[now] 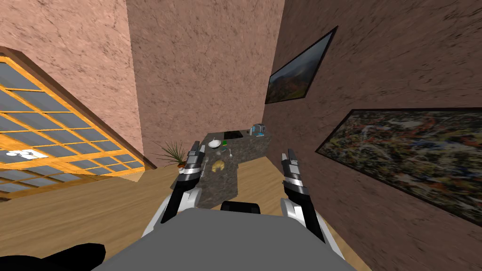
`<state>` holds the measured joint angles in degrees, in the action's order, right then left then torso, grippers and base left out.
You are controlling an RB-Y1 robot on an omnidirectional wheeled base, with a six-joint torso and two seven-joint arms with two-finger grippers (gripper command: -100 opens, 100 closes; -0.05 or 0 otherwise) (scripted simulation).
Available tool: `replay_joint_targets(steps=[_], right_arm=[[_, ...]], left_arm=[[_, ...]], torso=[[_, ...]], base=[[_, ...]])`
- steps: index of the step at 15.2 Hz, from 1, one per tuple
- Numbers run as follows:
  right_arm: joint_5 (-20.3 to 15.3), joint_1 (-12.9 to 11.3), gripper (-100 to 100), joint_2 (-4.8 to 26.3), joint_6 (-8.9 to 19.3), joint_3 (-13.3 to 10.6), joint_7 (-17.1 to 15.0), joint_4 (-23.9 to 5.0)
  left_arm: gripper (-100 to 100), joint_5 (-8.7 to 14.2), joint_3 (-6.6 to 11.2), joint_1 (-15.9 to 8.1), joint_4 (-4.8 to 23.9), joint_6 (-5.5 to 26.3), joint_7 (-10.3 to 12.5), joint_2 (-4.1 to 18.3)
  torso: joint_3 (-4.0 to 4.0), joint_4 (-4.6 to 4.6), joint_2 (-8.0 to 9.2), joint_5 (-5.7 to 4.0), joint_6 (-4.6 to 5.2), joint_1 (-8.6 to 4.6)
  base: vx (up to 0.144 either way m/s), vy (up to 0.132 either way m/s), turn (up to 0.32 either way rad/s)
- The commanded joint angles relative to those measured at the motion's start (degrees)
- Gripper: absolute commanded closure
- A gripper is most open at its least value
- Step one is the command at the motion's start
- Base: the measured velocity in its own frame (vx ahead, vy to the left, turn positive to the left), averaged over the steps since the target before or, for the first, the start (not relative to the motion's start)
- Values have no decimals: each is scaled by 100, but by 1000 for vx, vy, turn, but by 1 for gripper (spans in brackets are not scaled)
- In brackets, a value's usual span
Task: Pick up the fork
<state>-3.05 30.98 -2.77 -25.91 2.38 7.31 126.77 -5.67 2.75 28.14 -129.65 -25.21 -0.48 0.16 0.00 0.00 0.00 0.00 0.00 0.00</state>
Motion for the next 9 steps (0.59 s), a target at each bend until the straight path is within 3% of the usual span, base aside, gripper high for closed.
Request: replay_joint_targets(steps=[1,8,9], right_arm=[[0,0,0,0,0,0,0,0],[0,-1,0,0,0,0,0,0],[0,-1,0,0,0,0,0,0]], left_arm=[[-100,26,17,44,7,49,6,192],[-100,237,158,405,63,454,54,1027],[-100,237,158,405,63,454,54,1027]], torso=[[0,0,0,0,0,0],[4,1,7,4,1,18],[4,1,6,4,2,19]], base=[[-2,3,-43],[-10,28,-116],[-10,34,-128]])
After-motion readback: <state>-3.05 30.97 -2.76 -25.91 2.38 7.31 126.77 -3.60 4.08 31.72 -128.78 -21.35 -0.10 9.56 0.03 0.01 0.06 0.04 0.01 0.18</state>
